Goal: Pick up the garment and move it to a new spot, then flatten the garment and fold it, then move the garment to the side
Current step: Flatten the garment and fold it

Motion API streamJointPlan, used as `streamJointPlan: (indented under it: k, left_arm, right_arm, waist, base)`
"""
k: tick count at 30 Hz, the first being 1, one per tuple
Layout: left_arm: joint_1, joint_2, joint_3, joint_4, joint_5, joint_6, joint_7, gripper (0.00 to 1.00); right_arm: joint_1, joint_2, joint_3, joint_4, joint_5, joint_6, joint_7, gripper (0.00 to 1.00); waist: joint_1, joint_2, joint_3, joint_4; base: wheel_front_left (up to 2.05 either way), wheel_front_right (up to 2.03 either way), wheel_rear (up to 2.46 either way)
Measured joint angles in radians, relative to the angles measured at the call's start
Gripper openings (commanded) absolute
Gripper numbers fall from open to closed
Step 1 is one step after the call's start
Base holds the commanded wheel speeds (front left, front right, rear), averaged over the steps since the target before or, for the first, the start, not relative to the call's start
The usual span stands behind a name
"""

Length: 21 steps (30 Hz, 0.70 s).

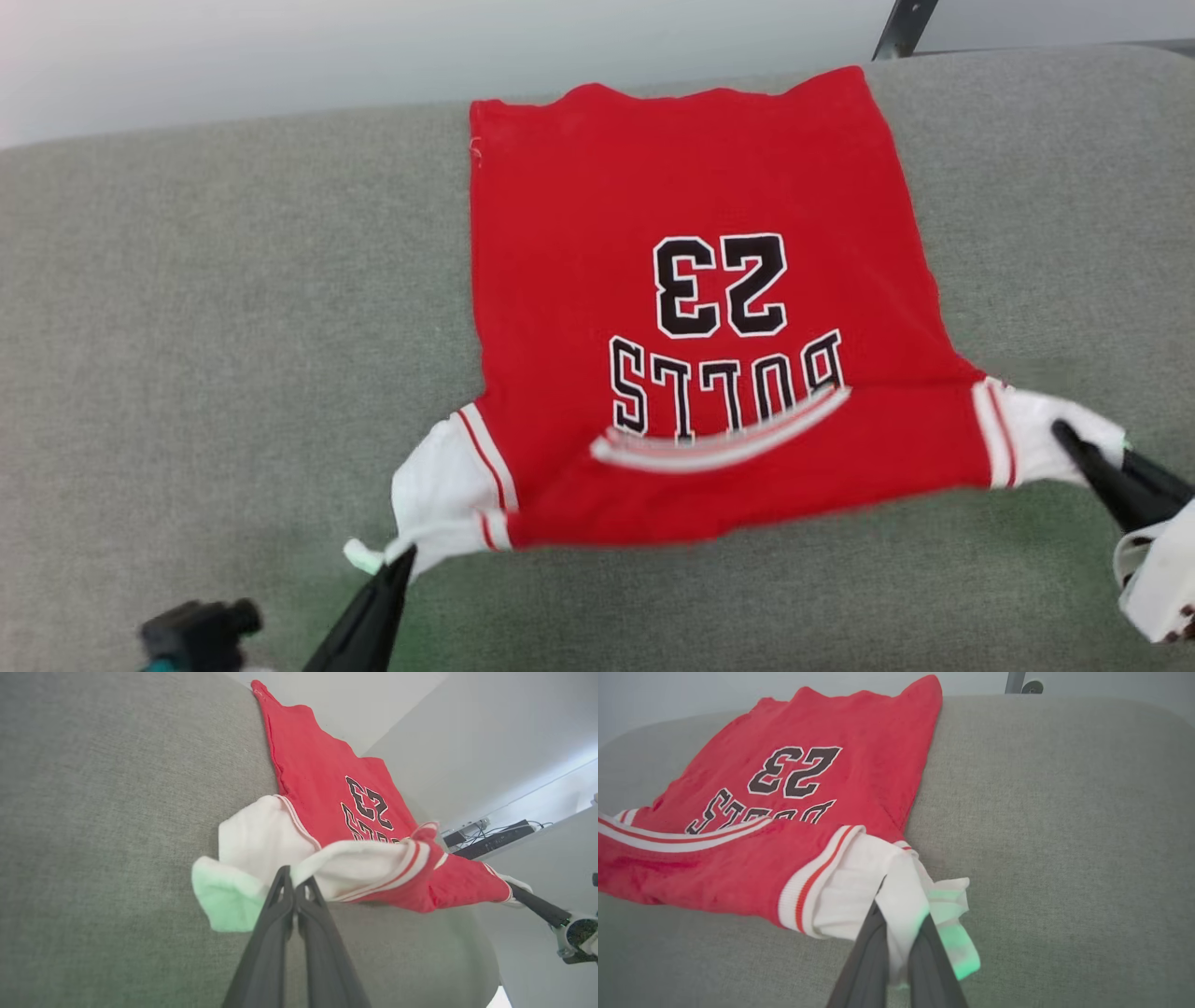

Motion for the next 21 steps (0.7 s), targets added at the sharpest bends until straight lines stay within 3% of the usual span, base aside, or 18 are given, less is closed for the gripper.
streamJointPlan:
  k: [3, 11, 21]
  left_arm:
    - [-0.033, 0.015, -0.043, 0.069, 0.068, 0.022, 0.032, 0.0]
    - [-0.104, -0.021, -0.099, 0.195, 0.103, 0.012, 0.054, 0.0]
    - [-0.191, -0.032, -0.155, 0.288, 0.176, 0.011, 0.078, 0.0]
  right_arm:
    - [0.008, 0.04, -0.01, -0.013, -0.043, 0.0, 0.054, 0.0]
    - [0.002, 0.11, 0.037, 0.072, -0.077, 0.0, 0.109, 0.0]
    - [-0.078, 0.106, 0.133, 0.239, -0.109, 0.0, 0.04, 0.0]
  waist:
    - [0.0, 0.0, 0.009, 0.0]
    - [0.0, 0.0, 0.038, -0.003]
    - [0.0, 0.0, 0.079, 0.011]
  base:
    - [0.0, 0.0, 0.0]
    - [0.0, 0.0, 0.0]
    - [0.0, 0.0, 0.0]
